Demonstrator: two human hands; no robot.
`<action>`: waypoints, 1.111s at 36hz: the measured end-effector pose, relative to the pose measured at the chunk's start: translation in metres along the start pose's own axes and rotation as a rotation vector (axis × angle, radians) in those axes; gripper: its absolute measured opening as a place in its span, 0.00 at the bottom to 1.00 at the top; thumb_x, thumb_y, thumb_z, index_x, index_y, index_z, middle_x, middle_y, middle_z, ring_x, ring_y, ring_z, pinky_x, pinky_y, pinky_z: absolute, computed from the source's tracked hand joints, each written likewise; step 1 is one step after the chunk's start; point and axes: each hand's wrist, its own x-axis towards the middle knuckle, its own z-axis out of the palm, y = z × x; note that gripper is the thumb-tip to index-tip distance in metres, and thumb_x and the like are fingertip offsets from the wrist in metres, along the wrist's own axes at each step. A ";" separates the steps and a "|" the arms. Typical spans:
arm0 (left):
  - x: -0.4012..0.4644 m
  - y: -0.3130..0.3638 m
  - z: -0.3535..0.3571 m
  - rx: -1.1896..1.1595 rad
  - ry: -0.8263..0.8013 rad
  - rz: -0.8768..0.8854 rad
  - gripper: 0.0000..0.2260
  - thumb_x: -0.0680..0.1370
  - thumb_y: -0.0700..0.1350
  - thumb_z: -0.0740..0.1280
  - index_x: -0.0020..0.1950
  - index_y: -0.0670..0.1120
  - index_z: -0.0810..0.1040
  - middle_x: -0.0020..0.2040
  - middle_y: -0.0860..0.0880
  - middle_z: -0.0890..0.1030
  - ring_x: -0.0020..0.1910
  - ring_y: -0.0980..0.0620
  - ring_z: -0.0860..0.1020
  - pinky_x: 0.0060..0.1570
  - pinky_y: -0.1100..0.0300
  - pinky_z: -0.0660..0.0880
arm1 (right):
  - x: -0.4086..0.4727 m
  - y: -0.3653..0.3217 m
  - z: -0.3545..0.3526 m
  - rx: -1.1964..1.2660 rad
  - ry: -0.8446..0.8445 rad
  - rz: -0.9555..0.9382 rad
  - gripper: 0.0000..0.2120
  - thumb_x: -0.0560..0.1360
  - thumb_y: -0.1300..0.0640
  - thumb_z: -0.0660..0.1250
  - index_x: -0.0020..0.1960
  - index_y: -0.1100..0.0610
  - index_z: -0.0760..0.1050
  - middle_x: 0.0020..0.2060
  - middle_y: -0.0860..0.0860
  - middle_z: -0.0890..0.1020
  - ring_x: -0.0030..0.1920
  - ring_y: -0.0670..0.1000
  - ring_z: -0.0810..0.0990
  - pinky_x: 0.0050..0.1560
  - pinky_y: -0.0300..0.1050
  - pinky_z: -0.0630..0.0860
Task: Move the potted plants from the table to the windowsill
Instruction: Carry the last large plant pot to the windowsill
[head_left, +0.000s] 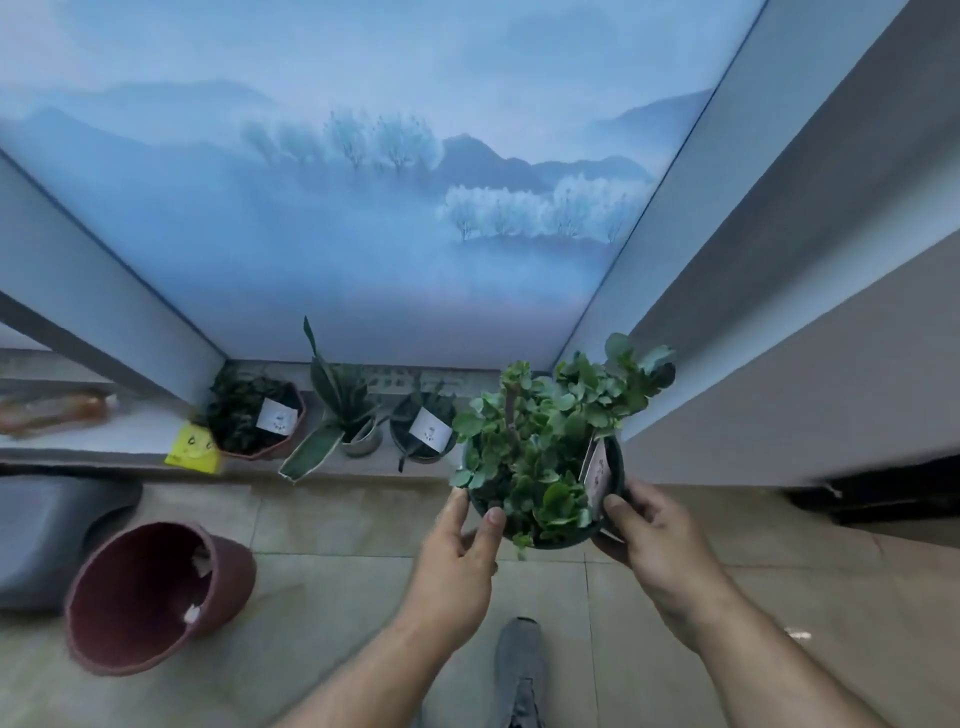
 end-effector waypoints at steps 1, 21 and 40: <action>0.018 -0.010 0.003 -0.013 0.002 -0.014 0.31 0.81 0.52 0.64 0.80 0.50 0.55 0.75 0.54 0.68 0.61 0.58 0.76 0.64 0.53 0.76 | 0.018 0.011 0.002 0.003 0.005 0.021 0.15 0.84 0.65 0.58 0.60 0.54 0.81 0.54 0.51 0.87 0.57 0.53 0.85 0.63 0.52 0.78; 0.232 -0.138 0.035 -0.049 0.090 -0.059 0.20 0.82 0.50 0.62 0.74 0.52 0.67 0.66 0.57 0.76 0.58 0.63 0.77 0.65 0.53 0.75 | 0.257 0.163 0.024 0.005 -0.055 0.131 0.16 0.85 0.65 0.55 0.62 0.54 0.79 0.57 0.54 0.85 0.57 0.53 0.84 0.56 0.51 0.83; 0.289 -0.141 0.059 -0.110 0.146 -0.073 0.18 0.81 0.50 0.63 0.70 0.46 0.70 0.65 0.50 0.77 0.63 0.52 0.77 0.60 0.49 0.78 | 0.313 0.170 0.033 0.116 0.110 0.148 0.17 0.85 0.61 0.55 0.67 0.53 0.78 0.58 0.52 0.85 0.55 0.50 0.84 0.47 0.43 0.83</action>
